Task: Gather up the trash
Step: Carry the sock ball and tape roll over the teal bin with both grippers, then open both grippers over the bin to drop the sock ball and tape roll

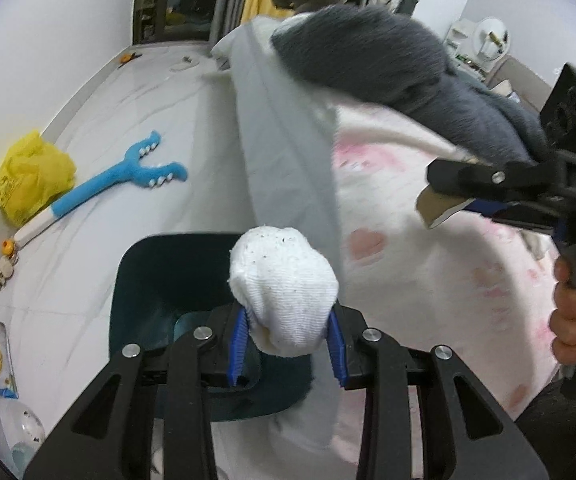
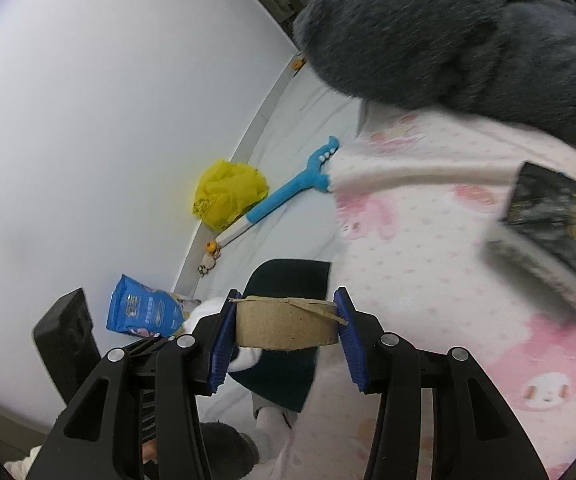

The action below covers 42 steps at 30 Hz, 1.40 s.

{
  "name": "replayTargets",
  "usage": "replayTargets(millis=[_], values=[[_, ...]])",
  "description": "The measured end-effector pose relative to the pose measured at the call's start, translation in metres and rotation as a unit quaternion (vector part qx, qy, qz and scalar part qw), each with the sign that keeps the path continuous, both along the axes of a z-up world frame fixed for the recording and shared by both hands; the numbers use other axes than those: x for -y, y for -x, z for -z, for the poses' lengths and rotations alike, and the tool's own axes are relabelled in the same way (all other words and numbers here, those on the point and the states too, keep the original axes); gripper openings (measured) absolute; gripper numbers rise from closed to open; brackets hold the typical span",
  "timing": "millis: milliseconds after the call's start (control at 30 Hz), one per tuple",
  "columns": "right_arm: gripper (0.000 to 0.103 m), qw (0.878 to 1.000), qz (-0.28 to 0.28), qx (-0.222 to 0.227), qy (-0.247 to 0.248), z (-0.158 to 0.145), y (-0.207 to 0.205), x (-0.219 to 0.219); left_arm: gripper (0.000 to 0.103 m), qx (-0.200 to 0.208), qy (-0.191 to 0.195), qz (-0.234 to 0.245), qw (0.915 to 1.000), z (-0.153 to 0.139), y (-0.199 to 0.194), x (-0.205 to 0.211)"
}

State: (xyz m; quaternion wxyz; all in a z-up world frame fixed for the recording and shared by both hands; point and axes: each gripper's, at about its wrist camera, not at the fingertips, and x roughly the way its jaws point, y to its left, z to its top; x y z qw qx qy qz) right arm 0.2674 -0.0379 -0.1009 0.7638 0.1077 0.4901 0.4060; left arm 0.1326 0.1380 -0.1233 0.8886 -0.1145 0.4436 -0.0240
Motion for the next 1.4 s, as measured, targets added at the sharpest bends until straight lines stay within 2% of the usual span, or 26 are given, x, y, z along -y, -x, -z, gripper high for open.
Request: replayTargets(millis=[333,600,767,833,933,1067,1133,1400], values=[[0.048,0.999,-0.037,0.01,0.014,0.007,0.014,-0.045,0.037,-0.061,0.001,-0.016,0.998,0.038,0.004,-0.03],[0.048,0.994,-0.088,0.034,0.048,0.013,0.038,-0.093,0.038,-0.106,0.015,-0.039,0.9935,0.06,0.01,-0.056],[0.048,0.991,-0.105,0.044,0.067,0.019,0.047,-0.113,0.044,-0.132,0.023,-0.055,0.9894,0.071,0.014,-0.069],[0.048,0.99,-0.107,0.045,0.075,0.022,0.047,-0.118,0.052,-0.143,0.031,-0.06,0.9875,0.074,0.016,-0.075],[0.048,0.99,-0.108,0.043,0.084,0.029,0.047,-0.125,0.064,-0.144,0.03,-0.068,0.9868,0.075,0.018,-0.082],[0.048,0.989,-0.113,0.038,0.091,0.038,0.048,-0.138,0.072,-0.135,0.034,-0.079,0.9871,0.07,0.024,-0.093],[0.048,0.988,-0.115,0.035,0.097,0.044,0.048,-0.143,0.079,-0.128,0.033,-0.088,0.9873,0.066,0.027,-0.098],[0.048,0.986,-0.109,0.006,0.127,0.074,0.046,-0.16,0.082,-0.1,0.038,-0.105,0.9886,0.049,0.04,-0.117]])
